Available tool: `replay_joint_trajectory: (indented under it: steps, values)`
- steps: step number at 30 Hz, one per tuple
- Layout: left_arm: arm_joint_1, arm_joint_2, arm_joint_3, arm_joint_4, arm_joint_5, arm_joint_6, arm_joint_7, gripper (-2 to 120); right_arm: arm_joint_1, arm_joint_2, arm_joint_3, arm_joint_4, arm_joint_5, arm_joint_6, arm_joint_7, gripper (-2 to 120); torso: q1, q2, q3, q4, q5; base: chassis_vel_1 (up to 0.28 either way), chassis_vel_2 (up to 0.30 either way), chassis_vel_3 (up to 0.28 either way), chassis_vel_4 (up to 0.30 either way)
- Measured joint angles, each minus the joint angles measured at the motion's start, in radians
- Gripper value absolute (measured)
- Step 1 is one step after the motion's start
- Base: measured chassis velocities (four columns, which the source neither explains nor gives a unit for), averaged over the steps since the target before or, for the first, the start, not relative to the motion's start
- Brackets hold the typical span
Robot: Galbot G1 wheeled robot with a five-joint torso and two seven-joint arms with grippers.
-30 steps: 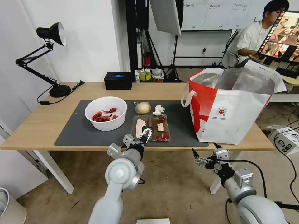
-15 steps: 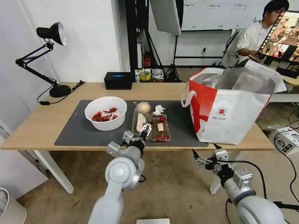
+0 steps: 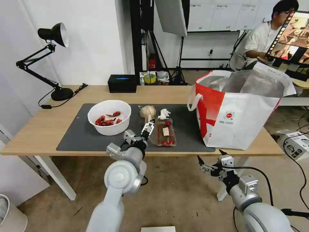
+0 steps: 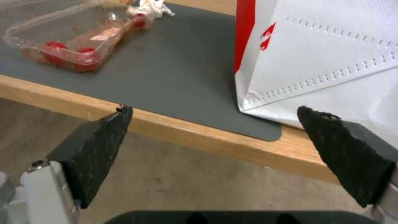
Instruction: Pick up the trash from the table and place it into the takeout bag.
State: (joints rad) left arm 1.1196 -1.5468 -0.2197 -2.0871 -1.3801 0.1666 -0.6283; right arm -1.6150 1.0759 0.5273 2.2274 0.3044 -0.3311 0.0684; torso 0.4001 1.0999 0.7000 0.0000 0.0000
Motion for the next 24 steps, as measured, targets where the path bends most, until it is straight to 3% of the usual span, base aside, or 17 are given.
replay_joint_trajectory:
  steps: [13,24]
  values:
    - [-0.016,-0.006,0.024,0.012,-0.003,0.002,0.018,100,-0.01,0.005,0.011,0.004,-0.001,0.0,0.0,100,0.0,0.0,0.0,0.0,0.0,0.0,0.0,0.0,0.0]
    - [-0.071,-0.028,0.107,0.078,0.008,0.006,0.016,100,-0.051,0.038,0.05,0.039,-0.011,0.0,0.001,100,0.0,0.0,0.0,0.0,0.0,0.0,0.0,0.0,0.0]
